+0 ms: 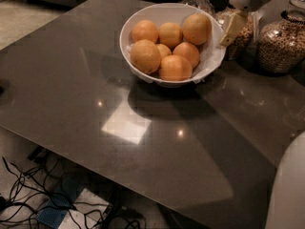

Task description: Pick orange from white bowl

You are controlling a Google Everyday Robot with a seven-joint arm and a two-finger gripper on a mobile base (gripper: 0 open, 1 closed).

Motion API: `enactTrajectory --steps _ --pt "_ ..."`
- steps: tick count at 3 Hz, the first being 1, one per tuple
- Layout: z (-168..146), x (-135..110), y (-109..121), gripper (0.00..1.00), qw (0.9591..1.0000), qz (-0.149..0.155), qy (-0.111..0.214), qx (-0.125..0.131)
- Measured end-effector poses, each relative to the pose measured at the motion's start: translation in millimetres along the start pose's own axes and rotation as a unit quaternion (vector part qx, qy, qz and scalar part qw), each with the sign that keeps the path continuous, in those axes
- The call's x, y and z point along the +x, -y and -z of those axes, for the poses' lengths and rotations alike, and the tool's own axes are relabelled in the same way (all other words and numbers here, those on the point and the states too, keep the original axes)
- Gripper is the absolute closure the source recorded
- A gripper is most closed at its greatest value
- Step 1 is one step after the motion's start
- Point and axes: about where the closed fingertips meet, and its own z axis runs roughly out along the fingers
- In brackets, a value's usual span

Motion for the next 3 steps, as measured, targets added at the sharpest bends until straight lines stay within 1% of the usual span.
enactTrajectory --steps 1,2,3 --pt "-10.3 -6.1 4.4 0.02 0.9996 0.02 0.017 -0.006" --pt "-19.2 -13.2 3.5 0.03 0.9987 0.034 0.033 -0.017" --pt "-28.1 -19.1 0.2 0.14 0.9975 0.045 0.045 -0.031"
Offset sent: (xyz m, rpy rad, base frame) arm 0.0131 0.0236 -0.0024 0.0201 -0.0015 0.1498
